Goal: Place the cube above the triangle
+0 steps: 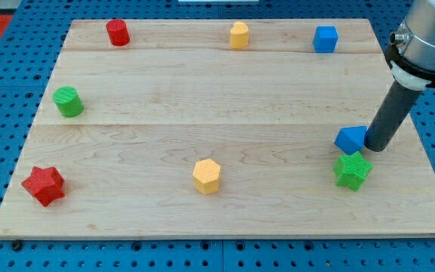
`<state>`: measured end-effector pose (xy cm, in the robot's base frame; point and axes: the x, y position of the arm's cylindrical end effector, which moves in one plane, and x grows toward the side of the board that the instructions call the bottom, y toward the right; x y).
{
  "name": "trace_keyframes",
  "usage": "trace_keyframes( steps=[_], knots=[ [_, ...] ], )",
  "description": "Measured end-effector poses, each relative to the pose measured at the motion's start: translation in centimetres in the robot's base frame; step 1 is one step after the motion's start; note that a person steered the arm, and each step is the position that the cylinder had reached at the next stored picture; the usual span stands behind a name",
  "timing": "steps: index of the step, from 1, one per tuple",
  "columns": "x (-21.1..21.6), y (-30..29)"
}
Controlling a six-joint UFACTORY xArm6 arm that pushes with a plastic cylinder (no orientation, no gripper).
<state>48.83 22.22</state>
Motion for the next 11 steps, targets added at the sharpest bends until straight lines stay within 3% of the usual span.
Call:
trace_keyframes(
  steps=[2,3,4,5,6,7,8,10,11],
  knots=[
    [0.0,-1.3],
    [-6.5,5.3],
    [-18.2,7.2],
    [-26.5,4.9],
    [-28.3,-0.6],
    [-23.3,-1.1],
    [-22.4,-4.1],
    [-16.5,-6.2],
    [-16.5,-11.1]
  ],
)
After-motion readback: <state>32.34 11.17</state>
